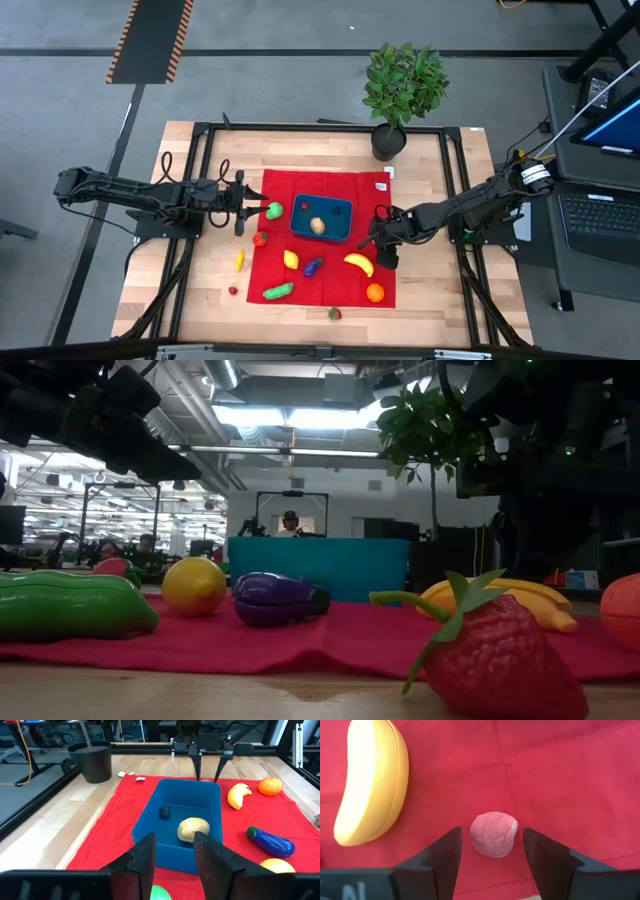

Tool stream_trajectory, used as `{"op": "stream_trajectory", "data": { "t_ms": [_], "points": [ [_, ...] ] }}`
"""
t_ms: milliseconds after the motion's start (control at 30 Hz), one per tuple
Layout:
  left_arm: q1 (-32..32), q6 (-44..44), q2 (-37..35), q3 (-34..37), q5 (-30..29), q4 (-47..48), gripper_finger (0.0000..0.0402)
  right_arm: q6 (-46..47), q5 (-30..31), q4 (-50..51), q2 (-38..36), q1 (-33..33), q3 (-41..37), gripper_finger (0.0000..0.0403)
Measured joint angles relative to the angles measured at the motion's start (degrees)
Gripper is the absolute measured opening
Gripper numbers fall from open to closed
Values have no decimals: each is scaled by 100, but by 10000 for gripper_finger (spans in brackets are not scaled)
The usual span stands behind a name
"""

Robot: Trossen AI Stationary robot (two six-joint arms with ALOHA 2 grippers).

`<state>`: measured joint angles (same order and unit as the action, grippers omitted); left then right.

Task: Pick and placing Produce into tupperware
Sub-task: Put the pink peach into the blue bin

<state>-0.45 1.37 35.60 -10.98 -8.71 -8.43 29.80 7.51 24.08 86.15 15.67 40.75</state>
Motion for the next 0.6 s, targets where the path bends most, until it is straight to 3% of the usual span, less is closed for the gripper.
{"op": "stream_trajectory", "data": {
  "t_ms": [600],
  "points": [
    [0,0,0,0,0,7,127,-13,7,-117,227,-1,0,196]
  ]
}}
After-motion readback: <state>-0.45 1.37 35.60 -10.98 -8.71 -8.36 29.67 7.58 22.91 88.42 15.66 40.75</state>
